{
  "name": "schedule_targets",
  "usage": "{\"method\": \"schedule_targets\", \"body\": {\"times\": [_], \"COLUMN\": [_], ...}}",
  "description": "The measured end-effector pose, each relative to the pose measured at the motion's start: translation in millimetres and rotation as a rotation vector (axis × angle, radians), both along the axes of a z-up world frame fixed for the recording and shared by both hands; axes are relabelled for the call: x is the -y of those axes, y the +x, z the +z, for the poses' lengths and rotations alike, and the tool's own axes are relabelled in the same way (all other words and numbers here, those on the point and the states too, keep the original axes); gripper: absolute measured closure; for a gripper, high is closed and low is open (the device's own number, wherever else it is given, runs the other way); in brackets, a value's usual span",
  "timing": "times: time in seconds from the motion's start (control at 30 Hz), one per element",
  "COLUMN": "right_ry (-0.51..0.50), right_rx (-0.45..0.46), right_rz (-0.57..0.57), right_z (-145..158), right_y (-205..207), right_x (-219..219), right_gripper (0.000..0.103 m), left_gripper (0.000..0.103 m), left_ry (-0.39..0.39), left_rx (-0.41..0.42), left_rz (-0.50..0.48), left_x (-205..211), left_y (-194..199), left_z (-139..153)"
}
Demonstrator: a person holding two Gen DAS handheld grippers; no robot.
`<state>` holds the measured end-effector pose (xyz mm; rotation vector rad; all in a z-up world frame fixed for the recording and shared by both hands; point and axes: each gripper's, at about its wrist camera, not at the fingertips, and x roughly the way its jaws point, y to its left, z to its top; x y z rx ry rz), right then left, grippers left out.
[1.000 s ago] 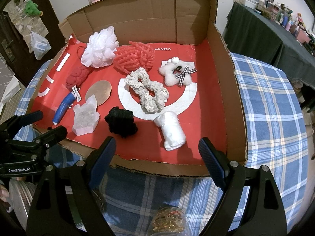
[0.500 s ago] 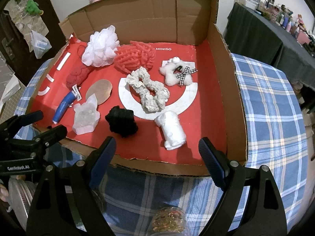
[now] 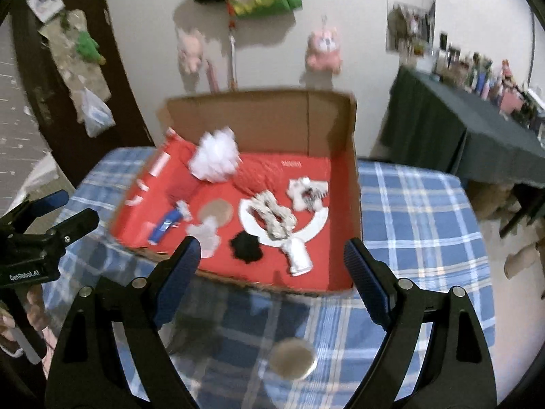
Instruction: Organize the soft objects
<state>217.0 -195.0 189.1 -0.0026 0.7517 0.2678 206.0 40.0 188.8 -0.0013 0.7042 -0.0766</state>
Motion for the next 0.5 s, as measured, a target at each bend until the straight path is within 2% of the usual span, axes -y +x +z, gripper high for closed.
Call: {"method": "schedule_targets", "body": {"times": [0.1, 0.23, 0.33, 0.5], "right_ry": [0.010, 0.022, 0.010, -0.016], "right_rx": [0.085, 0.163, 0.206, 0.240], "right_rz": [0.007, 0.000, -0.028, -0.086], "right_z": [12, 6, -12, -49], "right_y": [-39, -87, -118, -148], "right_x": [2, 2, 3, 0], "right_gripper": [0.008, 0.004, 0.004, 0.004], "left_gripper": [0.000, 0.000, 0.000, 0.000], "left_ry": [0.028, 0.039, -0.003, -0.079], "left_rx": [0.097, 0.172, 0.171, 0.115], "left_rz": [-0.011, -0.021, -0.044, -0.049], "left_x": [6, 15, 18, 18], "left_y": [-42, -91, -116, -134], "left_z": [14, 6, -10, -45]}}
